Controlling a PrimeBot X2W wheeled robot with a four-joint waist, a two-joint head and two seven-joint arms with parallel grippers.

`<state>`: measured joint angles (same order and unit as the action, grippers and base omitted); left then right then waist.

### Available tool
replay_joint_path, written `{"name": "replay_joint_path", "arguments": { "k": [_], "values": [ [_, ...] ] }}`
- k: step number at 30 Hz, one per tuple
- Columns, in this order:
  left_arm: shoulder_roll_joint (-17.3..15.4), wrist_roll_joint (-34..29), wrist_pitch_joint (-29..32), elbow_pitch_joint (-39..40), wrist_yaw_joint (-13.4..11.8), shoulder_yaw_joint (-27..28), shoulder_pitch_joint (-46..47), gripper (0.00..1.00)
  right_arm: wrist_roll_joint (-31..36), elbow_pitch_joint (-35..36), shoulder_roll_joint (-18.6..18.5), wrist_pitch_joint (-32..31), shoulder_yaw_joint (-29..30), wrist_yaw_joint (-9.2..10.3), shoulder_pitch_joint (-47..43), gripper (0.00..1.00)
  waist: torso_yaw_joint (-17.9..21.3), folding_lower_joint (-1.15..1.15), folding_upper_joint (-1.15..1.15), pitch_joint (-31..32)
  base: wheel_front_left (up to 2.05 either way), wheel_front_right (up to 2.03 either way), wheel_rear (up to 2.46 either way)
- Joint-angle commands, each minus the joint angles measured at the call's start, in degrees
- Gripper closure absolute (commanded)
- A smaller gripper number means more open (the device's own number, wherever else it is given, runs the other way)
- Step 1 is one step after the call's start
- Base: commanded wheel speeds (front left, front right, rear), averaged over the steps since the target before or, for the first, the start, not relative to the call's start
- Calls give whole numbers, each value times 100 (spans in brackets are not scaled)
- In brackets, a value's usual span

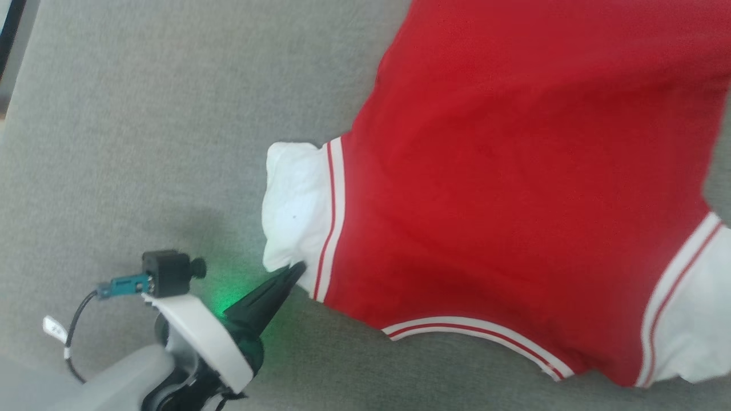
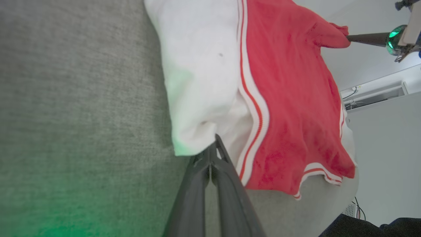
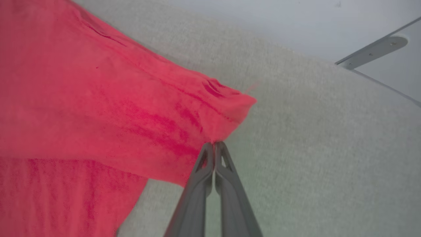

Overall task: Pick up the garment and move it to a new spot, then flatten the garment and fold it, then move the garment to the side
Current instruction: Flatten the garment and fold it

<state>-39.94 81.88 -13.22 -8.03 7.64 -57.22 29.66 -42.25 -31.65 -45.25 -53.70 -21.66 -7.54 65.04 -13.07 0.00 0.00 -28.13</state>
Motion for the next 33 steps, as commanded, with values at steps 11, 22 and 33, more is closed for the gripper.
{"name": "replay_joint_path", "arguments": {
  "k": [11, 22, 33],
  "values": [
    [-360, 318, -107, -97, -29, 199, -537, 100, -1441, 2115, -956, 365, 233, 12, -2938, 100, 729, 0, 0, 870, 0, 0, 0],
    [-566, 438, -150, -35, -60, 399, -774, 100, -1709, 3904, -972, 210, 893, 11, -5678, 100, 1053, 0, 0, 1096, 0, 0, 0],
    [-585, 385, -175, -66, -37, 570, -853, 100, -1245, 4957, -377, -100, 1579, 11, -7214, 100, 1120, 0, 0, 1071, 0, 0, 0]
  ]
}}
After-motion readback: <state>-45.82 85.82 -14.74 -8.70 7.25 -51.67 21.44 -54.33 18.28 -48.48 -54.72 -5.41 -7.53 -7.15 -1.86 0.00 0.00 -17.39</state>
